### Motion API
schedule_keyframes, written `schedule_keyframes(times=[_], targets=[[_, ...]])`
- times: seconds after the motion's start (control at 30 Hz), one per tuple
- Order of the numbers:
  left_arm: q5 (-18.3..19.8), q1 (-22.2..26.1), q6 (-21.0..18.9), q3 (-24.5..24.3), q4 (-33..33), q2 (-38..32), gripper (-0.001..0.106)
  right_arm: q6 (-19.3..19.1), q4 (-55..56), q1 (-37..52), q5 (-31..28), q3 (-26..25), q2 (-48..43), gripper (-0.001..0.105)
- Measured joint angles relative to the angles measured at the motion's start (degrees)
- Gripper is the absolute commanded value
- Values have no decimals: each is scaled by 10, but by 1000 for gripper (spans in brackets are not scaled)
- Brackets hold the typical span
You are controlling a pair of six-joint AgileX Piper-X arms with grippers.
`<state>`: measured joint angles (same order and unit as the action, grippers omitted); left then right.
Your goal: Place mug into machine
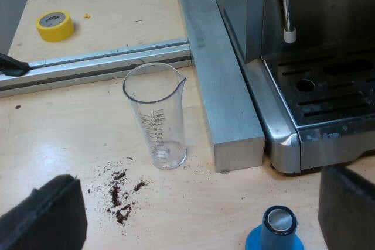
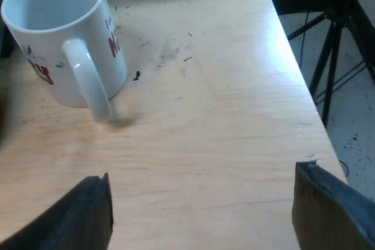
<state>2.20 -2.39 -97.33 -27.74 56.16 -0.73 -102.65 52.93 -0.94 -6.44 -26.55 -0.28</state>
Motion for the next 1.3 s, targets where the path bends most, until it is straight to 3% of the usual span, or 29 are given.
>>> schedule_keyframes(times=[0.07,0.2,0.4,0.57,0.73,0.87,1.0,1.17,1.3], targets=[[14,0,0,0,0,0,81,0,0,0,7,-2,0,66],[93,0,-5,-8,0,0,81,-16,14,0,28,-29,0,66],[125,-4,-24,-30,-3,0,81,-19,59,0,64,-77,14,66],[165,-76,-25,-39,-16,0,81,-19,90,-27,136,-129,82,66],[227,-168,-25,-30,-82,6,81,-19,87,-46,168,-135,119,66],[234,-215,-25,5,-120,25,81,-19,84,-46,166,-135,131,66],[268,-237,-25,65,-175,34,81,-19,62,-46,144,-135,131,66],[282,-243,-25,137,-260,36,81,-19,23,-46,142,-117,131,66],[282,-243,-25,177,-276,36,81,-19,-11,-46,140,-87,133,66]])
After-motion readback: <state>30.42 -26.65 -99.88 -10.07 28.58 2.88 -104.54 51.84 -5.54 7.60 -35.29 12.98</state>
